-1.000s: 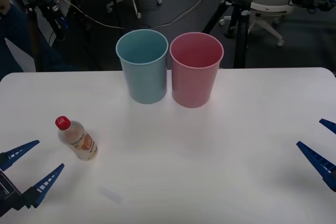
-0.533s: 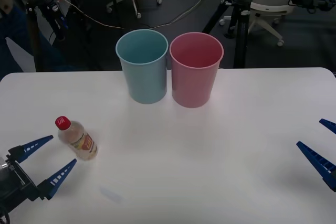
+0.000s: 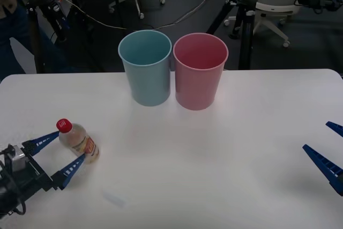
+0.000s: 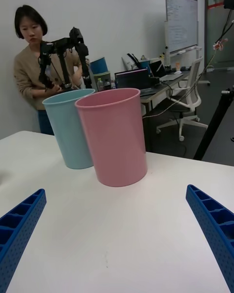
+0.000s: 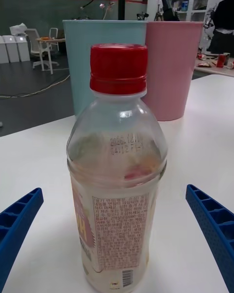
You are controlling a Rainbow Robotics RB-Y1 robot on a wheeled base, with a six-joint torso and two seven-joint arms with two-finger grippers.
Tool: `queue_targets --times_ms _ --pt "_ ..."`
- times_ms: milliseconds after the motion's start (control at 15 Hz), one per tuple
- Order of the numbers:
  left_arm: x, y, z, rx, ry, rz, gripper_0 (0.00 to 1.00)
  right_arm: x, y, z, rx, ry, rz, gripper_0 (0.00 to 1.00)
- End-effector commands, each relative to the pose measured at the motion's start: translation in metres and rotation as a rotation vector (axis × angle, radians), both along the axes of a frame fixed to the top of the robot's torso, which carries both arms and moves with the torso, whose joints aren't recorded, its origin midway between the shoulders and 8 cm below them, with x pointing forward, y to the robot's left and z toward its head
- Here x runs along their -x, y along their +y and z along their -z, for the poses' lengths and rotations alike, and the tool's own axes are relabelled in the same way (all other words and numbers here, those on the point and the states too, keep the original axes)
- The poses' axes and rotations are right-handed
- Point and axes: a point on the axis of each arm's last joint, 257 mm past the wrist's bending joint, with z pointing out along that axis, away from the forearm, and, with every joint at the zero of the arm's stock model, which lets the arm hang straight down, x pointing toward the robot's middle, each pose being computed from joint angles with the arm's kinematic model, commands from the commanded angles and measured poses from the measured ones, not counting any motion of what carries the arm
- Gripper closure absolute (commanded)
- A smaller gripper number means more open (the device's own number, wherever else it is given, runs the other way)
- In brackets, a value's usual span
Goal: Grasp the object on the table and drop it into the matching bin: aluminum can to the light blue bin, PET bottle to the pink bin.
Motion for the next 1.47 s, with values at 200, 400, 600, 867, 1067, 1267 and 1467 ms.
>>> queue_targets --times_ms 200,400,600,867,1067,1267,1467 --pt "-0.026 -0.013 0.001 -0.009 0.008 -0.017 0.00 0.000 0.000 0.000 0.000 0.000 0.000 0.00" --pt "-0.042 -0.026 0.000 -0.005 0.020 -0.021 0.00 0.000 0.000 0.000 0.000 0.000 0.000 0.00" --pt "-0.049 -0.037 -0.001 0.008 0.030 -0.006 0.00 0.000 0.000 0.000 0.000 0.000 0.000 0.00" --pt "-0.049 -0.037 -0.001 0.018 0.039 -0.006 0.85 0.000 0.000 0.000 0.000 0.000 0.000 0.00" --pt "-0.048 -0.034 -0.001 0.027 0.046 -0.014 0.91 0.000 0.000 0.000 0.000 0.000 0.000 0.00" --pt "-0.048 -0.032 -0.003 0.034 0.044 -0.014 0.92 0.000 0.000 0.000 0.000 0.000 0.000 0.00" --pt "-0.046 -0.032 -0.004 0.035 0.039 -0.007 0.93 0.000 0.000 0.000 0.000 0.000 0.000 0.00"
